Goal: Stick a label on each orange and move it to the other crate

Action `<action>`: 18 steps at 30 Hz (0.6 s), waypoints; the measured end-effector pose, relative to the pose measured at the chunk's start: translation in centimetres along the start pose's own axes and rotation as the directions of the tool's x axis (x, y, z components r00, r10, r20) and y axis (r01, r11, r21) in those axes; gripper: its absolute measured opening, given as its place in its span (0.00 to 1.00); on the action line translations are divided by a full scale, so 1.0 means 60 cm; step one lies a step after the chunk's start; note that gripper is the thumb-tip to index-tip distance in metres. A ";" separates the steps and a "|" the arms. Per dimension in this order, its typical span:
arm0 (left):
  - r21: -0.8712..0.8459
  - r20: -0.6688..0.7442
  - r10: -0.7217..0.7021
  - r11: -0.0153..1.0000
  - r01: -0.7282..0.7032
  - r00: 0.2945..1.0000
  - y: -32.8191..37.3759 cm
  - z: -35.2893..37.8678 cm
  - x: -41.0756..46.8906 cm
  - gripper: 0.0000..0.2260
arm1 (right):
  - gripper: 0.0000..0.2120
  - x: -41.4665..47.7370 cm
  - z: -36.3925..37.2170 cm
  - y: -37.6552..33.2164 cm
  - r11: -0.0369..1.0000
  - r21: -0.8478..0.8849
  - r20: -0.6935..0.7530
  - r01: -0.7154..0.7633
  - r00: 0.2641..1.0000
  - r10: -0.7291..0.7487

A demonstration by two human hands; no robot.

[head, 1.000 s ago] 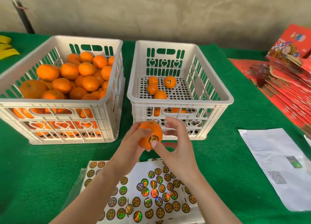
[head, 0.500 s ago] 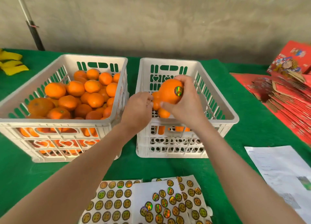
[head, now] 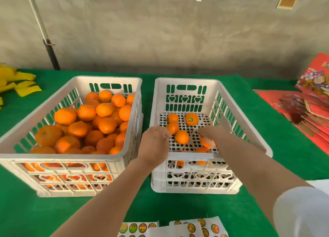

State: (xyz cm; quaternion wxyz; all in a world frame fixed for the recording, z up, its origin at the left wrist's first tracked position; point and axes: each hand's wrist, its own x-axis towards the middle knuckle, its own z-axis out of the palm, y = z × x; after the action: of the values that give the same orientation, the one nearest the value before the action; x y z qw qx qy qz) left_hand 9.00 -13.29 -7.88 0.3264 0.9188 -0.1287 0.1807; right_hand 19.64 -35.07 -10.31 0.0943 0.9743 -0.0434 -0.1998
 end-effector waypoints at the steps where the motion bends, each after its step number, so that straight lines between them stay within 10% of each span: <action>1: -0.007 0.004 -0.010 1.000 0.010 1.000 -0.001 0.001 0.000 0.12 | 0.26 -0.001 -0.001 0.002 0.999 0.036 0.029 -0.002 1.000 0.000; 5: -0.046 0.048 -0.006 0.999 0.008 0.999 0.003 -0.006 -0.002 0.11 | 0.34 -0.032 -0.044 -0.015 0.967 0.228 -0.305 0.113 0.952 -0.039; 8: -0.071 0.057 0.016 0.997 -0.012 0.998 0.005 -0.012 -0.004 0.10 | 0.16 -0.095 -0.072 -0.057 0.760 0.441 -0.739 0.477 0.674 0.006; 11: -0.213 0.131 -0.051 0.974 0.078 0.990 -0.001 -0.030 -0.002 0.10 | 0.06 -0.187 -0.063 -0.112 0.605 0.364 -0.877 0.709 0.479 -0.034; 18: -0.395 -0.060 -0.211 0.903 0.171 0.976 -0.124 -0.180 0.012 0.08 | 0.05 -0.262 0.006 -0.201 0.680 0.215 -0.800 0.701 0.526 -0.290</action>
State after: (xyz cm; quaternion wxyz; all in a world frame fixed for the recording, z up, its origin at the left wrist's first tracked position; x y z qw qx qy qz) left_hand 9.59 -0.79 -3.93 0.5239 0.8339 -0.0543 0.1652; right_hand 5.64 -21.42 -7.06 -0.2248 0.9253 0.2372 0.1925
